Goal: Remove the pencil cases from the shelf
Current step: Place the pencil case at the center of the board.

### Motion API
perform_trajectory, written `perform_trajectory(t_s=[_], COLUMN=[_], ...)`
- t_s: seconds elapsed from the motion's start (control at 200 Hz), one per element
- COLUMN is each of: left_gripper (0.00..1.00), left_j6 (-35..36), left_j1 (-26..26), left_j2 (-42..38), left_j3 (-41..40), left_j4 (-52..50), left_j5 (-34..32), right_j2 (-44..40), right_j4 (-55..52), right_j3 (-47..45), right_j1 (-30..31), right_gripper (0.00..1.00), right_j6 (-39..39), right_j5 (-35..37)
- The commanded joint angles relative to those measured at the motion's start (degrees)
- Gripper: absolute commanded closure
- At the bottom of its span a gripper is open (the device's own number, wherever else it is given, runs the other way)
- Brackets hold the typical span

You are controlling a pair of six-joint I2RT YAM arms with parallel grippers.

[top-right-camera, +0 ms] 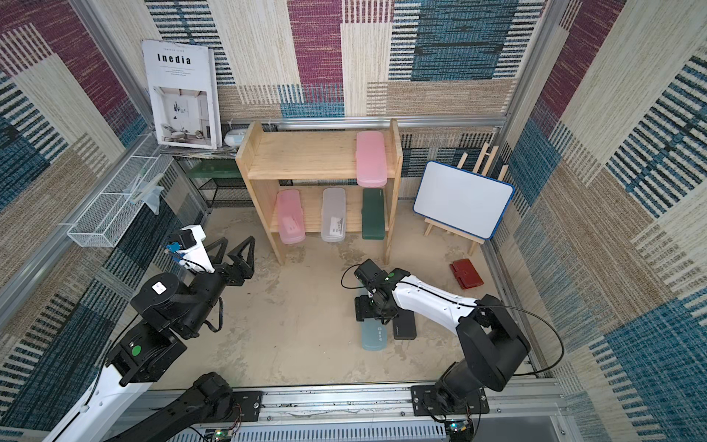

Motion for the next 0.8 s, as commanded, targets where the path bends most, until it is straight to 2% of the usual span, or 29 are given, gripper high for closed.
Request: perform_trajectory(t_s=[0.0, 0.491, 0.666, 0.796], left_gripper=[0.18, 0.16, 0.16, 0.16], left_j6=[0.9, 1.3, 1.3, 0.9], left_j1=[0.1, 0.0, 0.0, 0.1], left_j2=[0.1, 0.0, 0.0, -0.1], left_j3=[0.5, 0.6, 0.8, 1.0], left_j4=[0.2, -0.4, -0.6, -0.8], left_j5=[-1.4, -2.3, -2.5, -2.3], right_j2=[1.4, 8.4, 9.4, 8.9], right_j4=[1.4, 3.5, 3.6, 3.1], right_j3=[0.6, 2.0, 3.1, 4.0], right_j1=[0.0, -2.6, -3.1, -3.2], right_gripper=[0.21, 0.17, 0.1, 0.01], right_j6=[-1.5, -3.7, -4.2, -4.7], right_j5=[-0.7, 1.2, 1.8, 1.8])
